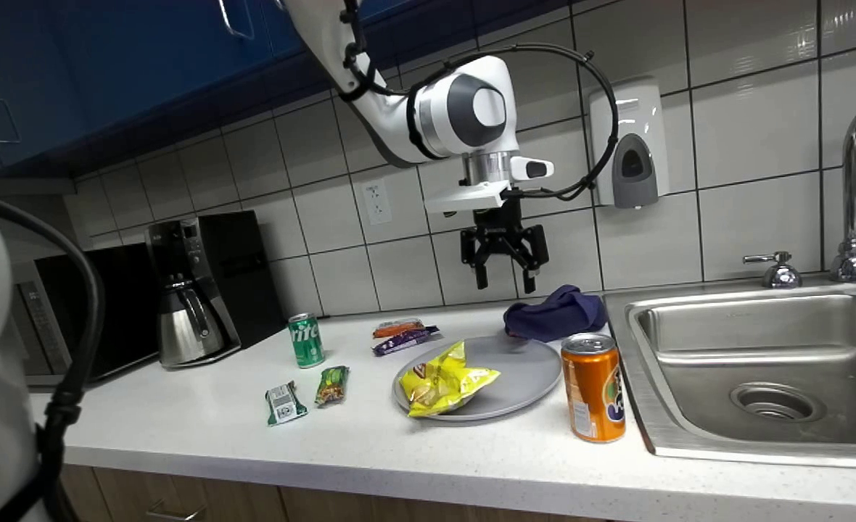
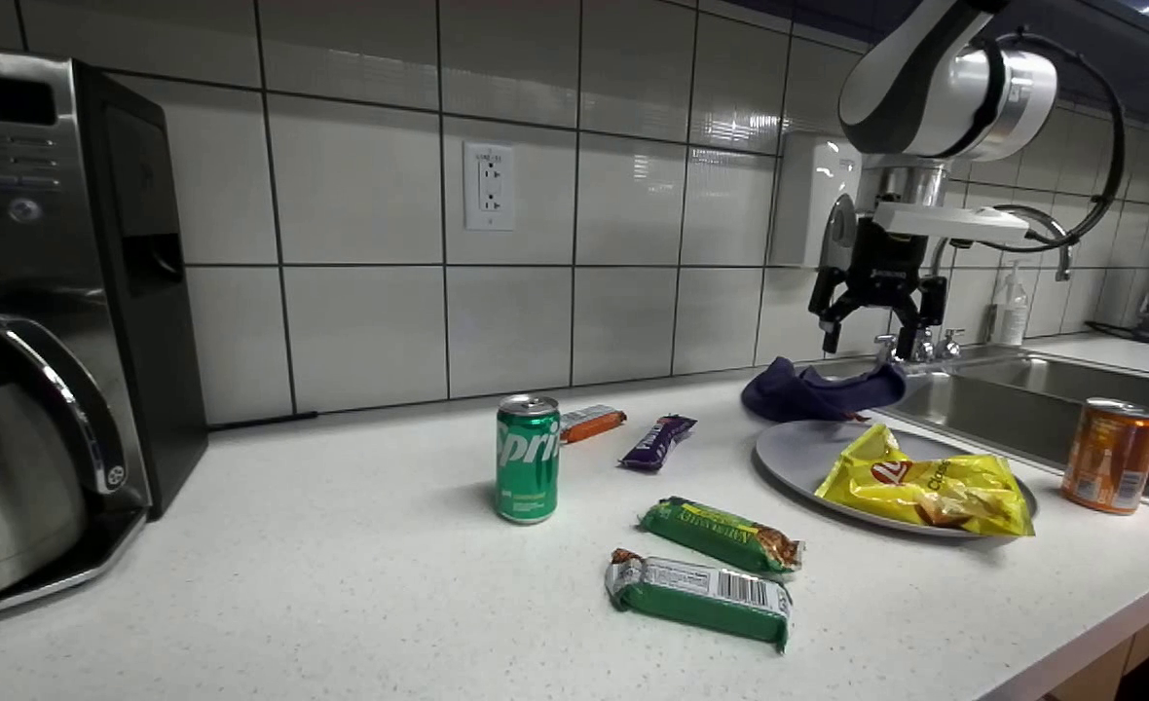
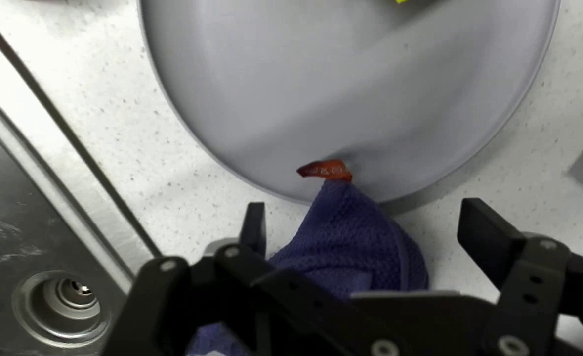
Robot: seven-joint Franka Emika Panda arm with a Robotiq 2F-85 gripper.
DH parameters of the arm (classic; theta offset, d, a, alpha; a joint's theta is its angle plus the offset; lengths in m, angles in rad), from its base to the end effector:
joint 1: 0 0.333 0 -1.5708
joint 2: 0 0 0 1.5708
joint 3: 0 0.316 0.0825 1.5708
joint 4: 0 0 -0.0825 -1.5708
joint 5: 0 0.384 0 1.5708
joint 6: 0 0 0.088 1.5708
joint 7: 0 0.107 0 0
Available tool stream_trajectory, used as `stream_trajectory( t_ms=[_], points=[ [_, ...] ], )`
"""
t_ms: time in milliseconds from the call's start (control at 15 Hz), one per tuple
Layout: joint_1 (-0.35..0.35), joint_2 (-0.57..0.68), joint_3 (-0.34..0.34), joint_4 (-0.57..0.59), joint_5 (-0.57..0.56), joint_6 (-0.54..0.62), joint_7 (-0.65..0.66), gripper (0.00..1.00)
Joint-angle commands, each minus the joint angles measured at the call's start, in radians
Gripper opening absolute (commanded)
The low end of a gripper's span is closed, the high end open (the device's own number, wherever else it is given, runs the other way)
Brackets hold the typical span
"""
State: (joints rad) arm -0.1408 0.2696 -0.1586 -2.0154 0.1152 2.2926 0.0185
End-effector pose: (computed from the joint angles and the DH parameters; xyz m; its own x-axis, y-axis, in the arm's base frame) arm 0.5719 -0.1708 0.3220 0.9257 -0.3782 0.0099 -0.3774 -0.9249 -0.0454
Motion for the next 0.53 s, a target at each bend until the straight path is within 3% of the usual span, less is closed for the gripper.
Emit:
stream_trajectory(
  t_ms=[0, 467],
  points=[
    [-0.009, -0.129, 0.028, -0.14, -0.013, -0.007, -0.126, 1.0],
    [-0.004, -0.233, 0.035, -0.271, -0.027, -0.005, -0.362, 1.0]
  ],
)
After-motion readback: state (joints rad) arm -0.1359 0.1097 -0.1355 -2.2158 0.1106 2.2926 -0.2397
